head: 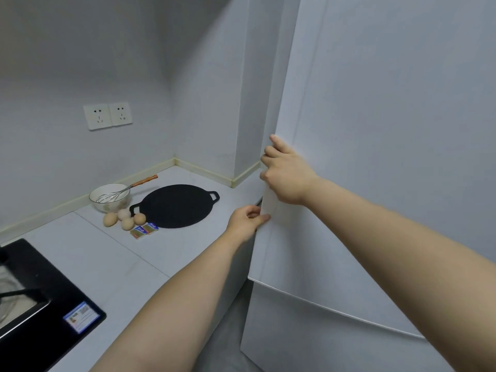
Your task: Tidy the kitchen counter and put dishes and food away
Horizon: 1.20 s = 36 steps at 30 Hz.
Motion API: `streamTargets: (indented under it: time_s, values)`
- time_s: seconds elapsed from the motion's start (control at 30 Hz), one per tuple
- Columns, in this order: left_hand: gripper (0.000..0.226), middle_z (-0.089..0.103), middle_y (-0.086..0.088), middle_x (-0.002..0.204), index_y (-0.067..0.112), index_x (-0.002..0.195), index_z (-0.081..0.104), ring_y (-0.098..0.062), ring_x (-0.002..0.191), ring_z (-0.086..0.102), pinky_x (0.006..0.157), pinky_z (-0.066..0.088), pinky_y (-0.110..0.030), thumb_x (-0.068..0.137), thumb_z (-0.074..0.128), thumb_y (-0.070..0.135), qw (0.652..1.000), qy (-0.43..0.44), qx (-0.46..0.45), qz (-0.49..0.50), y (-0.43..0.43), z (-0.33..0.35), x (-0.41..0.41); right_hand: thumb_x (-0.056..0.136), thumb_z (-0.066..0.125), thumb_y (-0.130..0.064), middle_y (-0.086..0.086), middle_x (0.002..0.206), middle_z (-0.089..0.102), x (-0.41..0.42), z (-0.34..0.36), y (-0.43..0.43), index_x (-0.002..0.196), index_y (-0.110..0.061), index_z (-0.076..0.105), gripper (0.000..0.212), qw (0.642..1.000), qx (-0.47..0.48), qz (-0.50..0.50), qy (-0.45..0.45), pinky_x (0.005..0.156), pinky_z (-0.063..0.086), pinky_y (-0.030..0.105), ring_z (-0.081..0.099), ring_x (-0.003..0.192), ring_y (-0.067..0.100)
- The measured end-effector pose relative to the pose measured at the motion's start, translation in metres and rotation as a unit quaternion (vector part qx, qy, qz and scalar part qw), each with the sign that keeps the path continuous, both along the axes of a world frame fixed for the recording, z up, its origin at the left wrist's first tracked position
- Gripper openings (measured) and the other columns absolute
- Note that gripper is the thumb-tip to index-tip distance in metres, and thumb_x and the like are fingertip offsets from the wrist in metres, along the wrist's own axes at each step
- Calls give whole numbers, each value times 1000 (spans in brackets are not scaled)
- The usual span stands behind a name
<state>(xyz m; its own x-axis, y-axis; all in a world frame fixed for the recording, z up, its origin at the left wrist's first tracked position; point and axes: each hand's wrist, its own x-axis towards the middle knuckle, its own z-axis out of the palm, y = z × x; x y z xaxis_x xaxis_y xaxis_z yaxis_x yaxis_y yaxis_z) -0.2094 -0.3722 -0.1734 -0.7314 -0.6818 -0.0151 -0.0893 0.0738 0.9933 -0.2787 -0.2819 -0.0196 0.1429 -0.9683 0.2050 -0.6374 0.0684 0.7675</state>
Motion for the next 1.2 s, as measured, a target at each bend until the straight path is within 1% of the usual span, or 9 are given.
streamTargets:
  time_s: [0.17, 0.37, 0.53, 0.67, 0.73, 0.83, 1.0, 1.1, 1.2]
  values:
    - [28, 68, -13, 105, 2, 112, 62, -24, 91, 65, 85, 51, -34, 87, 66, 14, 1000, 2, -3, -3, -17, 3, -37, 82, 46, -8, 6, 93, 57, -29, 4, -19, 97, -12, 70, 28, 997, 21, -72, -13, 116, -11, 43, 42, 112, 30]
    - [34, 68, -13, 110, 3, 116, 61, -26, 99, 66, 94, 51, -39, 86, 67, 20, 1000, -3, -1, 5, -31, 0, -72, 85, 43, -11, 6, 102, 60, -59, 3, -38, 102, -14, 69, 31, 994, 23, -106, -14, 118, -9, 46, 39, 118, 29]
    - [22, 69, -10, 106, 7, 109, 63, -20, 89, 64, 80, 49, -29, 89, 63, 17, 1000, 1, -3, 3, -36, 2, -93, 87, 44, -13, 6, 104, 61, -79, 2, -48, 102, -14, 68, 29, 992, 21, -118, -24, 119, -7, 46, 38, 119, 29]
    - [24, 69, -11, 108, 8, 109, 64, -28, 101, 65, 94, 50, -39, 88, 64, 19, 1000, -3, 5, 5, -40, 2, -106, 88, 45, -15, 7, 107, 61, -92, 2, -54, 104, -15, 68, 28, 991, 21, -128, -22, 119, -6, 46, 37, 121, 30]
    - [33, 69, -12, 109, 7, 112, 63, -28, 103, 65, 95, 49, -41, 84, 66, 24, 1000, -5, 4, 7, -42, 0, -110, 88, 45, -15, 8, 110, 61, -96, 1, -55, 105, -16, 68, 28, 992, 17, -125, -22, 119, -7, 46, 37, 123, 31]
    - [34, 68, -10, 111, 7, 116, 62, -20, 97, 64, 88, 48, -31, 86, 66, 23, 1000, -10, -1, 14, -44, -4, -115, 88, 45, -16, 9, 110, 61, -100, -2, -57, 105, -16, 68, 29, 993, 11, -117, -21, 118, -8, 47, 35, 125, 32]
    - [20, 66, -1, 94, 9, 109, 64, -8, 79, 58, 71, 43, -19, 90, 61, 16, 1000, 0, -3, 28, -41, -2, -115, 89, 45, -19, 8, 110, 60, -104, -6, -60, 105, -17, 67, 28, 994, 2, -110, -11, 118, -7, 47, 36, 125, 32]
    - [21, 64, 2, 94, 10, 109, 63, -10, 82, 58, 79, 46, -24, 91, 60, 21, 999, -4, -12, 32, -33, 3, -112, 88, 45, -19, 6, 108, 61, -105, -4, -59, 103, -18, 68, 27, 994, 6, -109, -17, 118, -8, 47, 38, 122, 31]
    - [31, 64, 0, 106, 15, 117, 62, -11, 94, 57, 86, 45, -25, 88, 64, 25, 998, -38, -35, 44, -24, 13, -91, 84, 47, -14, 5, 100, 61, -106, -8, -53, 99, -17, 68, 26, 994, 9, -93, -59, 116, -8, 47, 43, 114, 29]
